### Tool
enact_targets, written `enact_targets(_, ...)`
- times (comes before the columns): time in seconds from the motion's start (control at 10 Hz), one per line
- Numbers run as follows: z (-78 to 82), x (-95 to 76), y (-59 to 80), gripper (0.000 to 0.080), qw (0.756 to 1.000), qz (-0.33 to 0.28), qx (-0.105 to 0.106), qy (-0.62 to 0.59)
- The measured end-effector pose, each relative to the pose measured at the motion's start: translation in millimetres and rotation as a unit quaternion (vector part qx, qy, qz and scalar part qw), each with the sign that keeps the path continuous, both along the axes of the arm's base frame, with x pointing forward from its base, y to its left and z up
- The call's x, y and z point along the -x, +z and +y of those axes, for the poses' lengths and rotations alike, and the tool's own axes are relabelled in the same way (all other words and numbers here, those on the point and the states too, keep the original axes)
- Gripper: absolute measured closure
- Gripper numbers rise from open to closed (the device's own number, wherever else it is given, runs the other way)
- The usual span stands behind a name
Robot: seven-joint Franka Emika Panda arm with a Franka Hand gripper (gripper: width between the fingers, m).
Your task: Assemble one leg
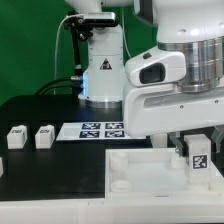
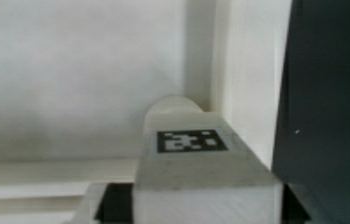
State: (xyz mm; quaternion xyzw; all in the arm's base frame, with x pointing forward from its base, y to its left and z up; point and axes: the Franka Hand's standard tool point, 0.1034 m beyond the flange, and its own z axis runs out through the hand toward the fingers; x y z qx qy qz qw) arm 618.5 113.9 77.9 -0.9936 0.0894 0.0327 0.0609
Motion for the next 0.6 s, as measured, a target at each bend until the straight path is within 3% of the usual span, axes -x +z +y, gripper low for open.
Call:
enact_targets(0.2, -0.4, -1.3, -1.4, 0.0506, 0.985, 0.021, -0.004, -0.171)
enact_targets(0.4, 0.9, -2.7, -2.5, 0.0506, 0.937, 0.048, -0.015, -0.346)
enact_targets(0.6, 1.8, -6.0, -3.6, 0.0506, 0.869, 0.068, -0.035, -0.488)
